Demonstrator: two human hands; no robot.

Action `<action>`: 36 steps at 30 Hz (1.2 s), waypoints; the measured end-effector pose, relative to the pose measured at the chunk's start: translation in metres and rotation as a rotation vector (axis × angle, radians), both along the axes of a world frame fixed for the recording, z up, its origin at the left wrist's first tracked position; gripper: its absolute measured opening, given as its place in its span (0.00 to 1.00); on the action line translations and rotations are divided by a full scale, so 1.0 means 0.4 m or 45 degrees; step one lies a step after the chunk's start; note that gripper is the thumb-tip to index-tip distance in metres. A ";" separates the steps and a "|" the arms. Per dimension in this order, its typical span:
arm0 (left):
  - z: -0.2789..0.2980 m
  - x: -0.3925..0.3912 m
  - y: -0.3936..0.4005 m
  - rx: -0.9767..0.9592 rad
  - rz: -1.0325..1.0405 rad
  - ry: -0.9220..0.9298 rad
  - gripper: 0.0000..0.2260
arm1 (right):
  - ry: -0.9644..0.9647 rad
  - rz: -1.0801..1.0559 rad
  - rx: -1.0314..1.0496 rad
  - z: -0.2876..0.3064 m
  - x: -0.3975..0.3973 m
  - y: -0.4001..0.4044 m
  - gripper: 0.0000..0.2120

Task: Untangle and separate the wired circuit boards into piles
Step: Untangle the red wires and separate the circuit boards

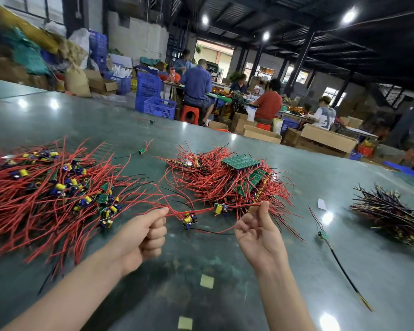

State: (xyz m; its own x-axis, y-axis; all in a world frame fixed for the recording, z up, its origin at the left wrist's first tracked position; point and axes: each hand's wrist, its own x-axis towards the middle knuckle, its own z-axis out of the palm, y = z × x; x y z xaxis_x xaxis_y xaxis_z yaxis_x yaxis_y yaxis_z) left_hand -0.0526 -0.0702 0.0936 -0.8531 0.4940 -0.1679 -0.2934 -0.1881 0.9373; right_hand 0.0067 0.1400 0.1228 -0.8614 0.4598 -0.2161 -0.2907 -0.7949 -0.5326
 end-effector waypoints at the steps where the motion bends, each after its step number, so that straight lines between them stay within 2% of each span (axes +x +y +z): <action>1: 0.004 -0.003 -0.002 -0.003 0.013 -0.019 0.24 | -0.047 -0.059 0.158 -0.001 0.004 0.004 0.08; 3: 0.007 -0.006 -0.010 -0.164 0.111 0.126 0.25 | -0.255 -0.288 0.714 0.000 0.014 0.014 0.05; 4: 0.002 -0.005 -0.015 -0.361 0.191 0.342 0.26 | -0.307 -0.424 0.972 -0.002 0.017 0.017 0.04; 5: -0.005 -0.003 -0.019 -0.634 0.280 0.631 0.27 | -0.303 -0.506 1.115 -0.005 0.018 0.022 0.04; 7: -0.011 0.003 -0.025 -1.086 0.364 1.135 0.27 | -0.252 -0.500 1.097 0.000 0.021 0.027 0.03; 9: -0.025 0.002 -0.035 -1.170 0.328 1.343 0.24 | -0.209 -0.341 0.819 0.007 0.021 0.030 0.04; 11: -0.035 -0.011 -0.039 -1.124 0.327 1.340 0.25 | -0.191 -0.148 0.494 0.012 0.017 0.033 0.05; 13: -0.035 -0.020 -0.042 -0.943 0.336 1.285 0.24 | -0.144 0.006 0.212 0.013 0.011 0.032 0.04; 16: -0.028 -0.033 -0.046 -0.756 0.327 1.252 0.21 | -0.063 0.122 0.070 0.014 0.010 0.026 0.04; 19: -0.014 -0.045 -0.062 -0.711 0.357 1.283 0.21 | -0.012 0.174 0.134 0.017 0.013 0.026 0.07; 21: -0.007 -0.052 -0.080 -0.718 0.402 1.315 0.23 | -0.012 0.174 0.251 0.020 0.013 0.030 0.10; 23: -0.003 -0.059 -0.095 -0.755 0.445 1.332 0.21 | -0.007 0.197 0.384 0.019 0.012 0.031 0.10; 26: -0.010 -0.071 -0.108 -0.958 0.553 1.349 0.20 | -0.040 0.226 0.563 0.013 0.011 0.032 0.04; 28: -0.019 -0.076 -0.117 -1.134 0.594 1.425 0.21 | -0.067 0.216 0.649 0.009 0.009 0.032 0.06; 30: -0.026 -0.079 -0.128 -1.208 0.603 1.514 0.20 | -0.129 0.180 0.674 0.007 0.009 0.032 0.08; 34: -0.033 -0.091 -0.139 -1.126 0.499 1.509 0.20 | -0.219 0.150 0.566 0.007 0.012 0.035 0.05; 36: -0.035 -0.094 -0.141 -1.142 0.519 1.509 0.20 | -0.267 0.066 0.669 0.004 0.013 0.038 0.07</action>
State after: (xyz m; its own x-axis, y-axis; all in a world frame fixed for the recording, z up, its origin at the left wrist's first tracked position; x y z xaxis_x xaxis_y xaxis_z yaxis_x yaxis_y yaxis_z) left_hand -0.0900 -0.1265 0.0795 -0.7548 0.3125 0.5767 0.6067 0.6667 0.4329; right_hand 0.0120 0.1553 0.1242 -0.8488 0.5103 -0.1387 -0.1037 -0.4177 -0.9026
